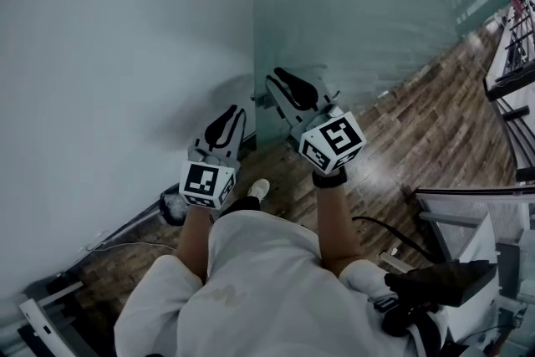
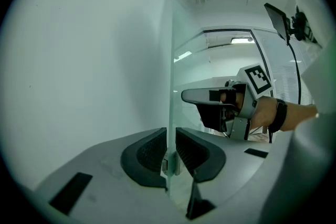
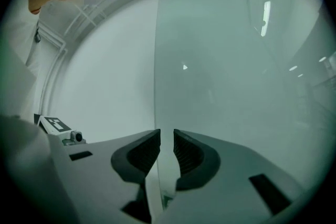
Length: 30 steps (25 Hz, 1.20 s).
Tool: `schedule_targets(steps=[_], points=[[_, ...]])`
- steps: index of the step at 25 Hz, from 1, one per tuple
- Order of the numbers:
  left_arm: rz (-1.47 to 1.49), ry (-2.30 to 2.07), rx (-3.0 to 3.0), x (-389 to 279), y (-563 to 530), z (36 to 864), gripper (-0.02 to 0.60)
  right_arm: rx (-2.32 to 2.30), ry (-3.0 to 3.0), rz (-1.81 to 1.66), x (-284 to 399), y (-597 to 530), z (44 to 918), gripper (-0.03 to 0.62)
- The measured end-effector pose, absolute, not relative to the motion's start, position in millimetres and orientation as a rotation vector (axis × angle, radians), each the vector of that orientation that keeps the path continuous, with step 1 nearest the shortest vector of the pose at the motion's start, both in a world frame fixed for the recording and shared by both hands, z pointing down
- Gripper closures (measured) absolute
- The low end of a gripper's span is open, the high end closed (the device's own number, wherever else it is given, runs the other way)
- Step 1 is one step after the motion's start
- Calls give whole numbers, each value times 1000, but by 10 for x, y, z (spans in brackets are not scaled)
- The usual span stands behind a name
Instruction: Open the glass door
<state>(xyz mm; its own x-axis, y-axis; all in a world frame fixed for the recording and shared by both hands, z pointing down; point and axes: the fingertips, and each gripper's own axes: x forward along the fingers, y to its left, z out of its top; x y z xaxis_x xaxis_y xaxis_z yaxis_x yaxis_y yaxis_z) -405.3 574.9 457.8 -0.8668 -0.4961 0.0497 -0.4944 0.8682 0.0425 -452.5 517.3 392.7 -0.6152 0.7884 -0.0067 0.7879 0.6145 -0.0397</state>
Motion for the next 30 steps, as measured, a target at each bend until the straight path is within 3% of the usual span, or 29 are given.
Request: schedule_targets(steps=[7,15,22,30], points=[[-59,-2965,867,-4259,5807,4585,526,-1120,-2776,148,-4910,5132,4220,513],[-42,-2951,987,-4200,5630,4495,526,-1037,-2817,128,-4730,4930,4199,553],[-31,-2842,1325,-3901,4911,4160,532,-765,-2961,80,-4341,4220,3926,553],[-93,-2659,1708,-3405,3259,3732,578,-73,-3095,45,-3270,2395,3600,586]])
